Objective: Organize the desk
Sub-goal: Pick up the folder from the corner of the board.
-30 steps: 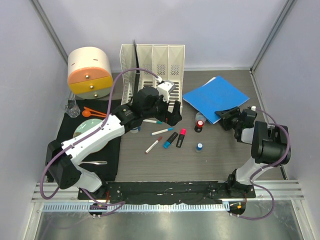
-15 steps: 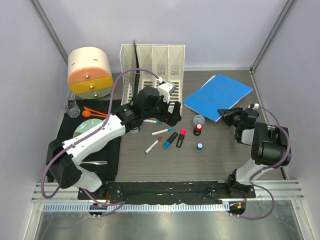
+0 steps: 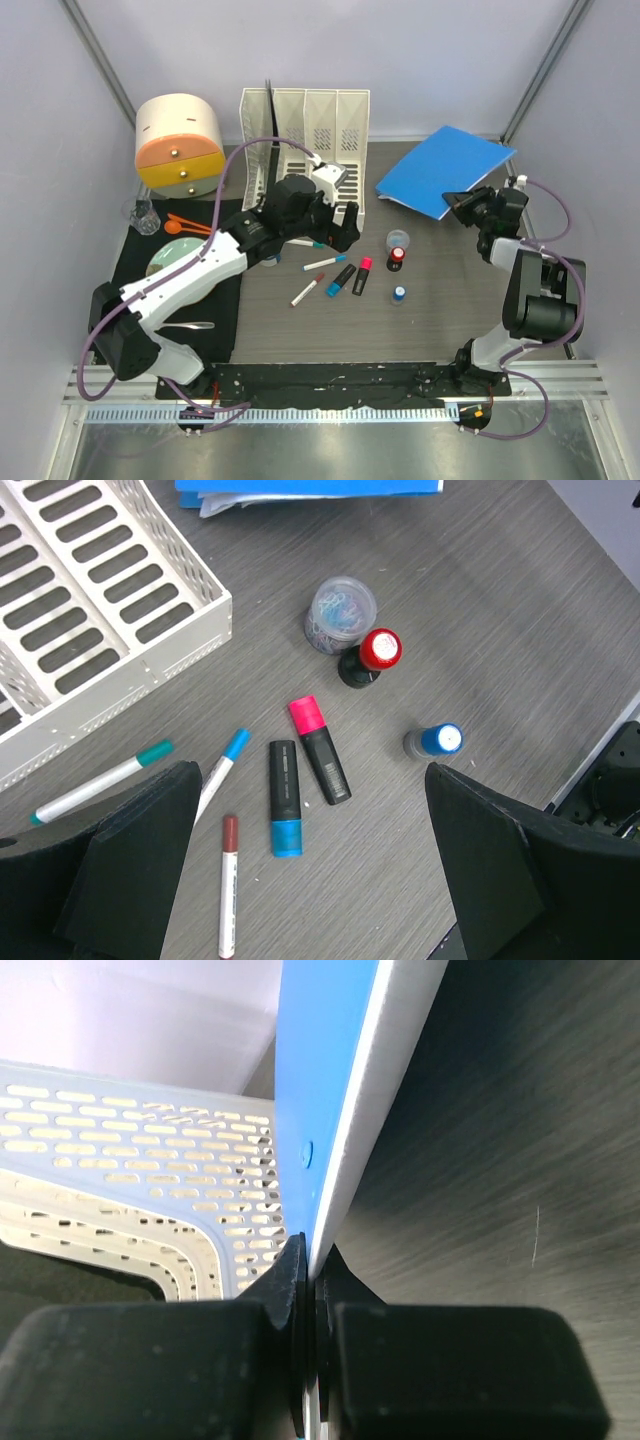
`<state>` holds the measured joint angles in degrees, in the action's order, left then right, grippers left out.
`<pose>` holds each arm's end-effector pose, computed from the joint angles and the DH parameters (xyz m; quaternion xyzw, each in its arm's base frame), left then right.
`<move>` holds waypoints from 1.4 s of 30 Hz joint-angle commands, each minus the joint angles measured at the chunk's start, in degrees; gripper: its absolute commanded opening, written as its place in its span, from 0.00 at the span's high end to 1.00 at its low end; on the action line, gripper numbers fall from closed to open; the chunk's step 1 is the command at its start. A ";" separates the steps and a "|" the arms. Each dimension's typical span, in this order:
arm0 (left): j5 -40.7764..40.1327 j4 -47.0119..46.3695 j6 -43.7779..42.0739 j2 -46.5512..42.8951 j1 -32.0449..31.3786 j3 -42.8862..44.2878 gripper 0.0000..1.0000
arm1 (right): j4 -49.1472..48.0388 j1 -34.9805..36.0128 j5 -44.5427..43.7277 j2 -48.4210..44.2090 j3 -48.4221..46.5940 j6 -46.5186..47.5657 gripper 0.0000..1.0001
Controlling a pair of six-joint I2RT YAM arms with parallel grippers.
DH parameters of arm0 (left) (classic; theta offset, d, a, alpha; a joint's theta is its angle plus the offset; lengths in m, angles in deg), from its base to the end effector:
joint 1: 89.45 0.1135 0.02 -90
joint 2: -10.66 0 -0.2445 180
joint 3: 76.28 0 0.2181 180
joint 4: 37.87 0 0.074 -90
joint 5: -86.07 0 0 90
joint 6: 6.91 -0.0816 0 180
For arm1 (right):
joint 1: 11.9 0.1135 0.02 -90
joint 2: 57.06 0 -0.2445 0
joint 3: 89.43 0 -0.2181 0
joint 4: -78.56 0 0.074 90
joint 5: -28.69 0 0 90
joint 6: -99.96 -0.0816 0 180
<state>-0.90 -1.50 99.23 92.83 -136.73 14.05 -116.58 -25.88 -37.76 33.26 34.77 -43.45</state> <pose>0.2272 -0.2524 0.3132 0.2433 0.8227 -0.2891 0.4247 0.3392 -0.0508 0.1850 0.3451 0.7301 0.3476 0.4765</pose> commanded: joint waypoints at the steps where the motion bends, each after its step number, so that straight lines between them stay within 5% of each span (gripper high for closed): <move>1: -1.97 -1.77 0.29 -3.77 -0.17 0.16 0.00 | 7.45 0.44 -2.98 -6.47 -7.96 10.05 0.99; 11: -2.67 -1.77 1.17 -6.23 -0.17 1.13 0.00 | 25.91 0.44 -6.14 -19.56 -10.44 21.93 0.99; 22: -2.59 -1.33 1.35 -6.76 -0.17 1.66 0.00 | 30.76 0.44 -4.04 -23.69 -16.58 22.38 0.99; 32: -2.41 -6.60 5.56 -11.15 -0.09 -0.01 0.00 | 39.98 0.44 5.44 -33.70 -24.23 18.25 0.99; 42: -1.80 -14.93 10.31 -16.43 -0.09 -1.77 0.00 | 49.39 0.44 23.90 -41.01 -31.61 19.83 0.99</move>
<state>-2.87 -8.45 106.75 78.82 -136.73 13.35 -66.99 -25.61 -24.40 -5.95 9.02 -25.00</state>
